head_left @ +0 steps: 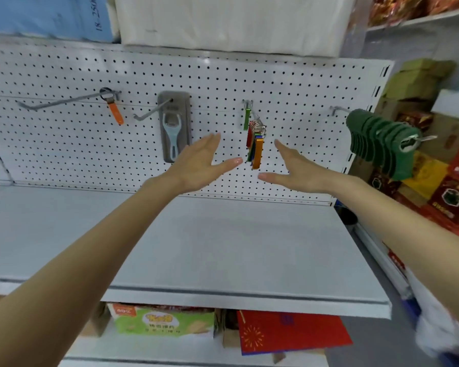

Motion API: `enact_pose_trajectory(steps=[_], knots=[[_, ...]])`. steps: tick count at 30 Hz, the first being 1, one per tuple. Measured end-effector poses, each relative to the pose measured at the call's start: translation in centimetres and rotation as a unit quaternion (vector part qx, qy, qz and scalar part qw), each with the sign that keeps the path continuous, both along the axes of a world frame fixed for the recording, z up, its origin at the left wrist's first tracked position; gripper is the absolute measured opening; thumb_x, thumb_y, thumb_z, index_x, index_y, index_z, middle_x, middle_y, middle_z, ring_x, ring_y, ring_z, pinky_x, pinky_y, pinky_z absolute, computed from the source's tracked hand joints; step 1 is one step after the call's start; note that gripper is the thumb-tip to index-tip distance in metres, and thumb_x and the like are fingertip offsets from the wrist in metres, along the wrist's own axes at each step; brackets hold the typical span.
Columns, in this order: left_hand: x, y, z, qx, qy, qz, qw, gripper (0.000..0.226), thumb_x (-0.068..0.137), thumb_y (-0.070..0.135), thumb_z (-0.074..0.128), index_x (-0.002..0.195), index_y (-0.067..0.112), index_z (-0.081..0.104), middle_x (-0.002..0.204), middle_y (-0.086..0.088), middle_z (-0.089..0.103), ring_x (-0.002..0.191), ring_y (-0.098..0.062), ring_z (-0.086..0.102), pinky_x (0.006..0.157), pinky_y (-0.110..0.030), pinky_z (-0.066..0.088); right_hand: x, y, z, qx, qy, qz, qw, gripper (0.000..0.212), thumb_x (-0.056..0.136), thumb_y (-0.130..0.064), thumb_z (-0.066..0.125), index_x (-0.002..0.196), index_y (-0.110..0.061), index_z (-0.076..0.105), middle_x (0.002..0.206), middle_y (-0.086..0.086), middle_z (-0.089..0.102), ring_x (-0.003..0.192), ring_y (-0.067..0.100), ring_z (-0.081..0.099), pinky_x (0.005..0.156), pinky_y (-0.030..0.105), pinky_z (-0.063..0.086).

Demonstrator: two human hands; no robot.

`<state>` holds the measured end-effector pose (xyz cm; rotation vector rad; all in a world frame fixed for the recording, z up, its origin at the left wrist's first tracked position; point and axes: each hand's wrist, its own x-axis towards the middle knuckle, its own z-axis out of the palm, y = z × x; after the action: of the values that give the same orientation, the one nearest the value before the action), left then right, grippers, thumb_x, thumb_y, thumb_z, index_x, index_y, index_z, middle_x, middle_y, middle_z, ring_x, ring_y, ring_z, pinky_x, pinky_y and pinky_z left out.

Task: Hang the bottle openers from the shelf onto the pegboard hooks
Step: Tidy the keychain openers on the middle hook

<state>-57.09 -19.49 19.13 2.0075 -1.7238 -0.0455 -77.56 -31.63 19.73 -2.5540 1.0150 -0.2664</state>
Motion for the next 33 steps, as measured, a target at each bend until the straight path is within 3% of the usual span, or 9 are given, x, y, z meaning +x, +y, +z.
enact_pose_trajectory(steps=[8, 14, 18, 22, 26, 28, 30, 33], knots=[[0.6, -3.9, 1.0, 0.055, 0.128, -0.068, 0.988, 0.111, 0.067, 0.081, 0.042, 0.153, 0.027, -0.003, 0.161, 0.011, -0.004, 0.147, -0.007, -0.004, 0.115, -0.032, 0.004, 1.8, -2.0, 0.5, 0.026, 0.022, 0.023, 0.999, 0.125, 0.062, -0.077, 0.052, 0.15, -0.022, -0.017, 0.161, -0.003, -0.009, 0.148, 0.015, -0.006, 0.12, 0.038, 0.007], [1.0, -5.3, 1.8, 0.088, 0.106, -0.124, 0.983, 0.114, 0.062, 0.084, 0.04, 0.151, 0.031, -0.007, 0.16, 0.015, -0.01, 0.145, -0.003, -0.01, 0.112, -0.028, -0.001, 2.6, -2.9, 0.4, 0.024, 0.02, 0.059, 0.998, 0.128, 0.056, -0.086, 0.045, 0.15, -0.027, -0.019, 0.16, -0.009, -0.012, 0.147, 0.013, -0.01, 0.12, 0.04, 0.004], [0.4, -6.0, 1.8, 0.099, 0.091, -0.144, 0.98, 0.11, 0.064, 0.082, 0.036, 0.15, 0.032, -0.012, 0.159, 0.014, -0.013, 0.145, -0.003, -0.013, 0.112, -0.028, -0.003, 3.2, -3.1, -0.3, 0.019, -0.008, 0.083, 0.996, 0.124, 0.057, -0.085, 0.045, 0.152, -0.028, -0.012, 0.161, -0.01, -0.005, 0.148, 0.014, -0.002, 0.12, 0.04, 0.009], [-0.1, -6.6, 1.5, 0.096, 0.081, -0.162, 0.979, 0.106, 0.07, 0.079, 0.032, 0.151, 0.028, -0.013, 0.159, 0.013, -0.015, 0.144, -0.003, -0.014, 0.116, -0.029, -0.003, 3.7, -3.0, -0.6, 0.019, -0.043, 0.102, 0.994, 0.119, 0.059, -0.082, 0.047, 0.151, -0.03, -0.009, 0.158, -0.012, 0.004, 0.146, 0.011, 0.004, 0.115, 0.03, 0.012], [-0.6, -6.7, 1.6, 0.09, 0.084, -0.169, 0.978, 0.102, 0.072, 0.077, 0.029, 0.151, 0.028, -0.013, 0.159, 0.013, -0.015, 0.145, -0.003, -0.014, 0.112, -0.026, -0.003, 3.7, -2.9, 0.0, 0.009, -0.029, 0.106, 0.994, 0.119, 0.061, -0.082, 0.046, 0.153, -0.022, 0.0, 0.161, -0.007, 0.0, 0.147, 0.015, 0.002, 0.119, 0.038, 0.012], [-0.9, -6.7, 1.6, 0.094, 0.085, -0.16, 0.979, 0.1, 0.074, 0.076, 0.028, 0.151, 0.027, -0.013, 0.159, 0.013, -0.015, 0.145, -0.004, -0.014, 0.116, -0.03, -0.003, 3.6, -2.8, 0.2, 0.006, -0.023, 0.111, 0.994, 0.118, 0.062, -0.08, 0.044, 0.153, -0.022, -0.004, 0.161, -0.005, -0.002, 0.147, 0.015, 0.001, 0.119, 0.038, 0.012], [-1.2, -6.7, 1.6, 0.097, 0.084, -0.156, 0.979, 0.093, 0.08, 0.072, 0.028, 0.151, 0.028, -0.013, 0.159, 0.013, -0.015, 0.145, -0.005, -0.013, 0.117, -0.031, -0.003, 3.6, -2.8, 0.4, -0.003, -0.024, 0.114, 0.993, 0.115, 0.063, -0.079, 0.044, 0.153, -0.025, -0.005, 0.16, -0.004, 0.005, 0.146, 0.016, 0.005, 0.118, 0.036, 0.013], [-1.6, -6.6, 1.8, 0.094, 0.068, -0.161, 0.98, 0.075, 0.094, 0.061, 0.026, 0.152, 0.029, -0.01, 0.159, 0.015, -0.012, 0.146, -0.006, -0.01, 0.115, -0.03, -0.002, 3.9, -2.9, 0.6, -0.02, -0.027, 0.122, 0.992, 0.098, 0.073, -0.073, 0.049, 0.147, -0.014, 0.024, 0.142, -0.007, 0.032, 0.136, 0.017, 0.025, 0.113, 0.037, 0.025]])
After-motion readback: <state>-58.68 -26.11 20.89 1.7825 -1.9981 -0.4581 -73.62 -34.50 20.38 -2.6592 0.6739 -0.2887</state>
